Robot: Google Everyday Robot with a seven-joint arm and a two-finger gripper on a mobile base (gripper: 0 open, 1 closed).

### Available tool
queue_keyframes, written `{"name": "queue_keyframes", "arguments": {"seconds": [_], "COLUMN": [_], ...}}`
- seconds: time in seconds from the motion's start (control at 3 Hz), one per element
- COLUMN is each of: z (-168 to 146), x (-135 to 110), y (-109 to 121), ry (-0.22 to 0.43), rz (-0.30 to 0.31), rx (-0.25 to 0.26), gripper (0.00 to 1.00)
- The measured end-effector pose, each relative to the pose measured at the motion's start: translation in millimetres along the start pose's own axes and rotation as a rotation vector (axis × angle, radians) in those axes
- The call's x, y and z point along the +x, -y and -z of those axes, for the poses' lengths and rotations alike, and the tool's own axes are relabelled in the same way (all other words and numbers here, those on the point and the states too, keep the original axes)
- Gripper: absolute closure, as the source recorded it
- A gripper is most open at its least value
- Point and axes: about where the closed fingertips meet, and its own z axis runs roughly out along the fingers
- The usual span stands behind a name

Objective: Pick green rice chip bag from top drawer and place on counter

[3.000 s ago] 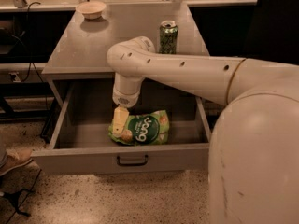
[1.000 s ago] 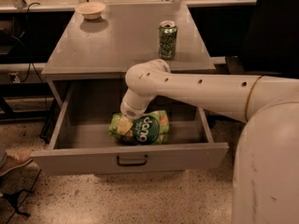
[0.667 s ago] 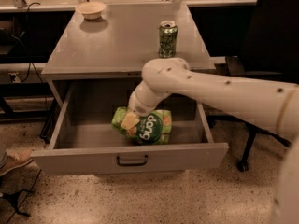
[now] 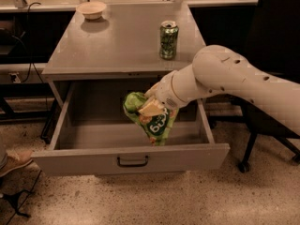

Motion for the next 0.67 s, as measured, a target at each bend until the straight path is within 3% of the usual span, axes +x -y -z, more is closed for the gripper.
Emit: {"name": "queue_keyframes", "arguments": {"seconds": [0.33,0.67], "z": [-0.7,-5.9], "x": [-3.3,-31.4], "y": [1.0,9.1], "ry": [0.007,0.070], "rz": [0.008,0.072], "rx": [-0.003,-0.025], "gripper": [1.00,1.00]}}
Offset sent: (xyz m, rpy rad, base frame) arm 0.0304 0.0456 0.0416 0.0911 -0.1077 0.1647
